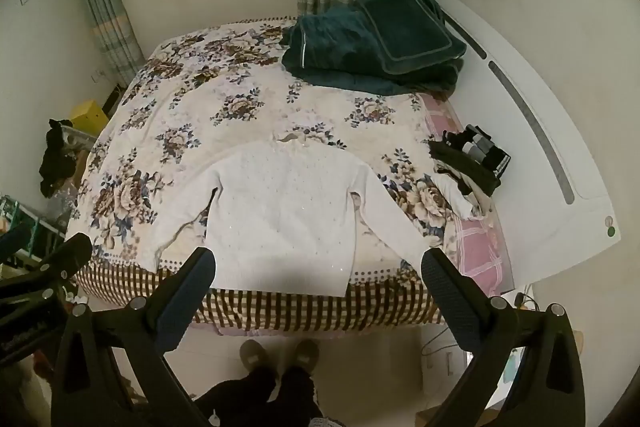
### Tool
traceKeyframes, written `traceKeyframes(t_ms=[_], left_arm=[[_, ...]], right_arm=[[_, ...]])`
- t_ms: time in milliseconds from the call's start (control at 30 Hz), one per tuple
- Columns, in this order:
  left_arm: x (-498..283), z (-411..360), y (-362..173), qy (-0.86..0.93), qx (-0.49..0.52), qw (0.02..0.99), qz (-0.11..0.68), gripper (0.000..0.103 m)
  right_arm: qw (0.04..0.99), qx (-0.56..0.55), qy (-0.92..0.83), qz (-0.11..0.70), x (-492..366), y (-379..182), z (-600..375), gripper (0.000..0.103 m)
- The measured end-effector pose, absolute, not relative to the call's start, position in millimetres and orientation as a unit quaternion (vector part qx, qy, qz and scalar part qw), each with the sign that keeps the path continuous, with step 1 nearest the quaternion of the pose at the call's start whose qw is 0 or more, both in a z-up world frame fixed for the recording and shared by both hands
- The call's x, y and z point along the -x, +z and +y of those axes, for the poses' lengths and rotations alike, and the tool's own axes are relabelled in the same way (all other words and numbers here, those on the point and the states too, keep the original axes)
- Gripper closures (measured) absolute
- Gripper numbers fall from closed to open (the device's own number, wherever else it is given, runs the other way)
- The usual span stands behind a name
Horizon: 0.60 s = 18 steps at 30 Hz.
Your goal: Fold small clothes
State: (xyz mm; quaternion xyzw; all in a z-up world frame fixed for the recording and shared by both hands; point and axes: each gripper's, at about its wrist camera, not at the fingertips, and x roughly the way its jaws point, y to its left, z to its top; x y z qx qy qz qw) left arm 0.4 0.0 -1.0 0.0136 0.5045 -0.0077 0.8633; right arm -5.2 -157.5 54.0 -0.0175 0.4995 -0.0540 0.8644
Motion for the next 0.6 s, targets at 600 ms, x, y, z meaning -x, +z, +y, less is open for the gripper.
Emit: traceKeyframes(t_ms=[600], left_arm=[[-5.2,2.3,2.6,-0.007,-0.016,0.867,0.498,0.0]], right_arm=[[0.867,0.014,-0.052,0.495,5.9,54.0,-156.5,0.0]])
